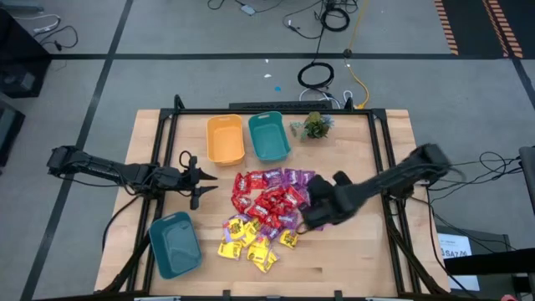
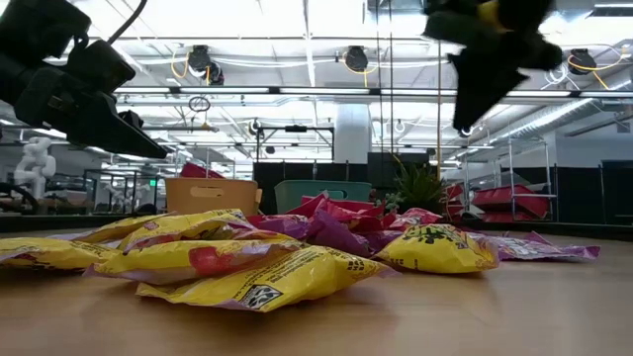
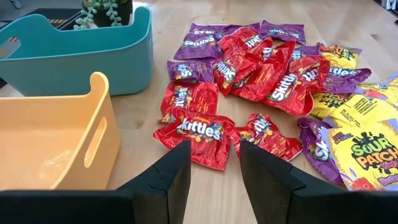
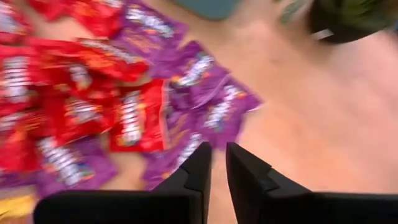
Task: Sort candy
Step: Move the blue bin to the top left of the table
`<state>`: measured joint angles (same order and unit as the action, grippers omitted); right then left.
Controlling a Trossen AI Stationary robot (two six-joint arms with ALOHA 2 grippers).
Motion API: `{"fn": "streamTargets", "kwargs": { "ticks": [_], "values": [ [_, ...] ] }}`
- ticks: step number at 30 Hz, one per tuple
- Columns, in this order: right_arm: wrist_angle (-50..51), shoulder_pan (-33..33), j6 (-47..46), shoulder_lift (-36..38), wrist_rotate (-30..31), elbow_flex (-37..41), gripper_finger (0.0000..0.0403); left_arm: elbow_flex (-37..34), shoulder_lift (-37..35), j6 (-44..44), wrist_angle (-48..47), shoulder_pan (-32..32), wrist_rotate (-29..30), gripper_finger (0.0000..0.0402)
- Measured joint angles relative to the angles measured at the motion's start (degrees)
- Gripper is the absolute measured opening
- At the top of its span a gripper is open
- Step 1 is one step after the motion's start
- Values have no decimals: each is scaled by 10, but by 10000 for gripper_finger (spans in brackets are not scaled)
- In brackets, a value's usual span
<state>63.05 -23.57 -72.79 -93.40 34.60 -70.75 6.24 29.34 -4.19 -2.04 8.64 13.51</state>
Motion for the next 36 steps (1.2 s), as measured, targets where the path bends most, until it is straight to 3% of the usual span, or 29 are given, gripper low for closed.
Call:
{"fn": "streamTargets", "kwargs": {
  "ticks": [5, 9, 14, 18, 22, 31, 36],
  "values": [
    [-182, -16, 45, 81, -1, 127, 32, 0, 0, 0, 0, 0, 5, 148],
    [-268, -7, 94, 106, -1, 175, 31, 0, 0, 1, 1, 0, 24, 148],
    [-278, 10, 189, 107, 0, 177, 31, 0, 0, 1, 4, 0, 113, 148],
    [-277, 15, 269, 107, -2, 177, 31, 0, 0, -4, 6, 0, 112, 148],
    [-278, 16, 324, 107, 1, 177, 32, 0, -3, -84, 66, -1, 112, 148],
    [-281, 26, 314, 109, -5, 177, 31, 1, -35, -90, 341, -21, 142, 148],
    [-271, 18, 320, 182, -6, 177, 31, 27, -42, -123, 335, -23, 164, 148]
  ]
}}
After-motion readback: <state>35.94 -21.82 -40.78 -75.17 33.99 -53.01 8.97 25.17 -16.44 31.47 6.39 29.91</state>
